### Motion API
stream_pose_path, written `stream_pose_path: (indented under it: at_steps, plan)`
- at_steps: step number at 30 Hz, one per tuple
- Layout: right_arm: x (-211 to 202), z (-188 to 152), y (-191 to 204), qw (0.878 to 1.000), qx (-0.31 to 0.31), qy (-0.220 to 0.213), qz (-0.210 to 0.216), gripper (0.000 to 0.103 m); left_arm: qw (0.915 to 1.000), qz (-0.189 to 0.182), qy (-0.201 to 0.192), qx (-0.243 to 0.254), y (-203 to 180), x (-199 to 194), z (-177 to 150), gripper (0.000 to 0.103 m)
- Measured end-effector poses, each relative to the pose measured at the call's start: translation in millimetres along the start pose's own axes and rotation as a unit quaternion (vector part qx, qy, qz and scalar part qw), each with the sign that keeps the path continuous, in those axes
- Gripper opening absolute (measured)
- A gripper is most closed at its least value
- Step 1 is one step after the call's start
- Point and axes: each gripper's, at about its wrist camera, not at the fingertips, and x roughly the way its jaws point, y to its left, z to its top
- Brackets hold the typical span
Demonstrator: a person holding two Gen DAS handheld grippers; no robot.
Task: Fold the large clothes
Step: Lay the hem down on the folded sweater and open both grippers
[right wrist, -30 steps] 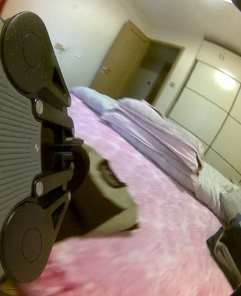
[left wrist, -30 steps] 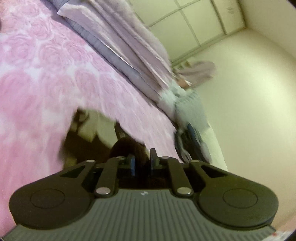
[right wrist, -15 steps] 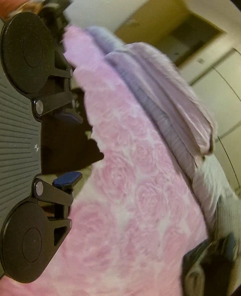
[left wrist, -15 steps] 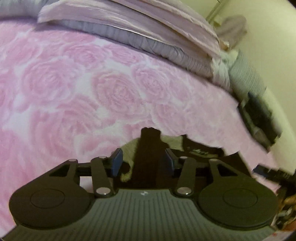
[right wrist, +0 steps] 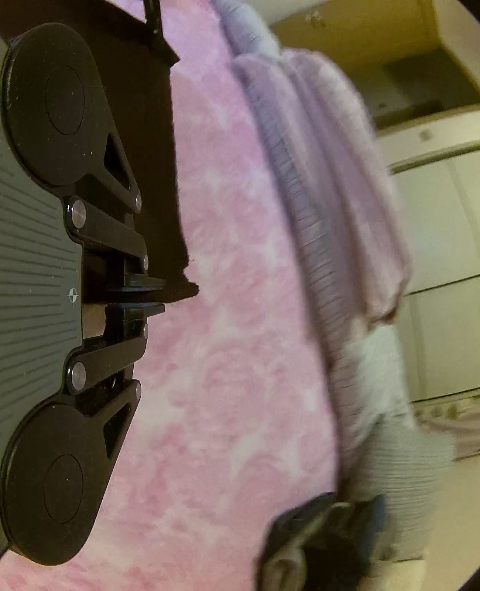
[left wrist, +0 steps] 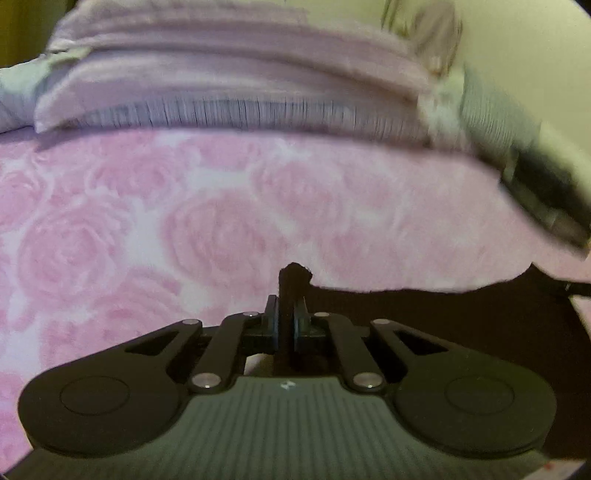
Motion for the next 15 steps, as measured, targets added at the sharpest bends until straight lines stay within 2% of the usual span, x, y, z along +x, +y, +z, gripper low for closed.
stream_pose_path:
  at_steps: [1, 2, 3, 4, 5, 7, 9, 12, 15]
  plan:
    - [10, -5, 0, 1.0, -0.005, 0.025, -0.006, 0.002, 0.9998, 0.015, 0.011, 0.011, -2, 7, -2, 0.009]
    - [14, -10, 0, 0.999, -0.01, 0.033, -0.016, 0.009, 0.9995, 0.027, 0.012, 0.014, -2, 8, -4, 0.017]
    - [8, -12, 1, 0.999, -0.013, 0.019, -0.029, 0.017, 0.9994, 0.032, 0.008, 0.01, 0, 5, -4, 0.021]
    - [0, -11, 3, 0.999, -0.015, 0.016, -0.047, 0.037, 0.9991, 0.043, 0.004, 0.0, 2, -4, -2, 0.024]
    - [-14, -10, 6, 0.998, -0.017, 0.009, -0.068, 0.04, 0.9988, 0.049, 0.003, -0.005, 3, -14, -2, 0.021]
    - [-52, -13, 20, 0.995, -0.031, -0.025, -0.087, 0.04, 0.9986, 0.052, -0.001, -0.009, 1, -45, -7, 0.02]
    - [-93, -27, 41, 0.997, -0.049, -0.036, -0.057, 0.04, 0.9993, 0.035, -0.012, 0.009, -13, -88, -22, 0.02]
    - [-140, -69, 70, 0.997, -0.069, -0.026, -0.004, 0.04, 0.9989, -0.005, -0.021, 0.041, -32, -141, -57, 0.021]
    - [-159, -119, 88, 0.997, -0.073, 0.0, 0.005, 0.038, 0.9978, -0.021, 0.003, 0.063, -43, -160, -101, 0.015]
